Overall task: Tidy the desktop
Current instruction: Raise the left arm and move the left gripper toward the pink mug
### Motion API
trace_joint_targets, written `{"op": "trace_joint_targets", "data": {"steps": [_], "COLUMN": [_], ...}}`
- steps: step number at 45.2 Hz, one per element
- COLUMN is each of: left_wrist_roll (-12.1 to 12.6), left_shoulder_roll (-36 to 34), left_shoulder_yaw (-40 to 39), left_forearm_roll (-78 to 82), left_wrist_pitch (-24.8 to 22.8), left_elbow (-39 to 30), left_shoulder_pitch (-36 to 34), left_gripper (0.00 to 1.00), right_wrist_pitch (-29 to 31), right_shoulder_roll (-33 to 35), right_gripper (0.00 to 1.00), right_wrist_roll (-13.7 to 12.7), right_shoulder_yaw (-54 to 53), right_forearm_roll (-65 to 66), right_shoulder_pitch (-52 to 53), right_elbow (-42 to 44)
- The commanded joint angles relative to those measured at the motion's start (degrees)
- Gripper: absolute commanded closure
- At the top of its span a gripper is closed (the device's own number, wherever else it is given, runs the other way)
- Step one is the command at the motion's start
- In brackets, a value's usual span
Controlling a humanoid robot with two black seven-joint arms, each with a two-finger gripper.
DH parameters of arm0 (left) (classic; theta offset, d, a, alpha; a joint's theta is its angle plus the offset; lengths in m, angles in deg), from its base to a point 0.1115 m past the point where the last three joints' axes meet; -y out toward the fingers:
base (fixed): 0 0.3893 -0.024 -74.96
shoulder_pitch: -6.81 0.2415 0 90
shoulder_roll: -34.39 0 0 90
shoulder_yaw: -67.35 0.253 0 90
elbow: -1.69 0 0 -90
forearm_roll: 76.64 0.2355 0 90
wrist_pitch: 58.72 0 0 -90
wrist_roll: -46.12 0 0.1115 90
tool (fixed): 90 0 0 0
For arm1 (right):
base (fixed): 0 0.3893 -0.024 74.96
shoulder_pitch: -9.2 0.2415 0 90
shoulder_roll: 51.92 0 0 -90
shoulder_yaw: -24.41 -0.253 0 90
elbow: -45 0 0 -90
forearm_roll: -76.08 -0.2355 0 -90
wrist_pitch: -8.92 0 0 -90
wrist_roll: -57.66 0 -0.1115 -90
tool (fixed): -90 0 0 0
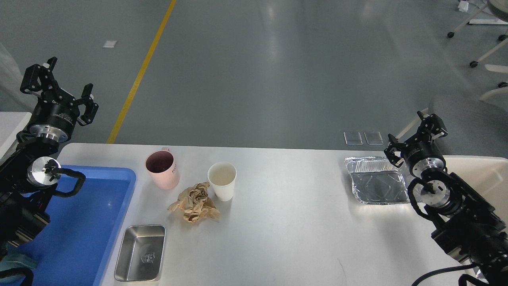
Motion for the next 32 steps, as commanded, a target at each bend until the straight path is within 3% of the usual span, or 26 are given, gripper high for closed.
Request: {"op": "trace_joint_targets", "data": {"steps": [1, 32], "left_wrist_roll": [0.18, 0.18], "left_shoulder_roll": [-0.07, 0.2], "left_shoulder_yaw": [0.17, 0.0], "left_forearm_roll": [0.05, -0.12], "left_wrist_pitch": [0.79, 0.27], "left_elbow": [-0.09, 0.09], "left_shoulder_pitch": [0.13, 0.48], "left_gripper": [0.03, 0.03], "right_wrist_pitch": [0.17, -0.27], "right_shoulder_roll": [-0.04, -0.66], "right_gripper": [0.0, 0.0], "right_wrist_roll": [-0.02, -0.02], "right_shoulder_yaw": [0.11, 0.2], "right_forearm_roll": [0.05, 0.05], "right_shoulder_pitch": [-0.34, 0.62], "right_elbow": [0.03, 0.03]}}
